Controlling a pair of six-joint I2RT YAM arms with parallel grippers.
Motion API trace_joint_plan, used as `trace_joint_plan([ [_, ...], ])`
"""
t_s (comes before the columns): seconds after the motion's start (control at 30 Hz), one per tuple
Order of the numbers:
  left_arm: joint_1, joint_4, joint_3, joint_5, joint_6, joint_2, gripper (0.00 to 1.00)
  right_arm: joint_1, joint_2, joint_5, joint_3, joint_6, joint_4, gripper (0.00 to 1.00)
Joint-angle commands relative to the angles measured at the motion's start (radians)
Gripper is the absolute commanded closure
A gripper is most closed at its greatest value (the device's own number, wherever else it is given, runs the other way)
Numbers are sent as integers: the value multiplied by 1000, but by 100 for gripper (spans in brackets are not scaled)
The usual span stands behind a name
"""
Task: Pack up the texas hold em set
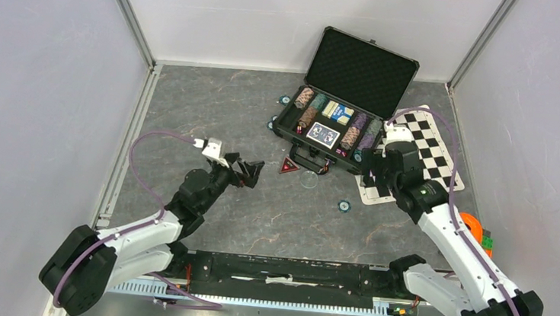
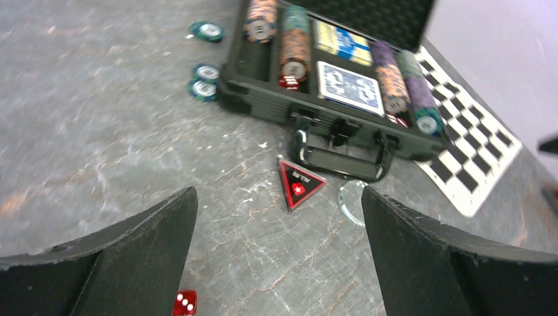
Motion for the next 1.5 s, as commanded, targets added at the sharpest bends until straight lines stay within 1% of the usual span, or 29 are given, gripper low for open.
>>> trace_joint_plan([
  [0.0,-5,-223,96,-259,-277,-38,0,0,10,-20,8,129,-112,2],
  [0.03,-4,-247,113,-225,-248,-42,0,1,20,-59,3,130,-123,2],
  [0.1,-4,-289,132,-209,-243,-51,0,4,29,-121,-33,155,-117,2],
  [0.2,-4,-284,121,-198,-235,-73,0,20,44,-237,-112,185,-62,2],
  [0.27,-4,-274,103,-191,-221,-106,0,45,67,-268,-149,210,-22,2],
  [0.33,-5,-252,79,-190,-215,-137,0,68,105,-264,-164,230,0,2],
  [0.47,-4,-188,37,-202,-219,-158,0,114,194,-240,-148,265,33,5],
  [0.57,-4,-186,44,-195,-219,-141,0,141,252,-207,-123,299,39,12],
  [0.7,-5,-184,57,-178,-214,-115,0,147,311,-234,-110,327,66,18],
  [0.77,-4,-179,57,-175,-212,-113,0,148,336,-229,-96,347,70,23],
  [0.8,-4,-175,56,-175,-212,-112,0,151,350,-223,-84,353,67,24],
  [1.0,-4,-156,49,-176,-212,-105,0,174,447,-194,-13,371,17,26],
  [1.1,-4,-156,51,-173,-213,-103,0,177,477,-194,-2,385,18,28],
  [1.13,-4,-155,51,-174,-214,-103,0,178,489,-187,6,389,15,31],
  [1.23,-4,-155,49,-175,-216,-106,0,178,516,-163,20,391,0,33],
  [1.37,-5,-157,49,-174,-215,-108,0,178,531,-127,19,400,-15,34],
  [1.4,-4,-157,50,-174,-215,-108,0,178,530,-127,16,400,-14,38],
  [1.47,-4,-156,49,-173,-216,-105,0,178,534,-128,11,406,-14,38],
])
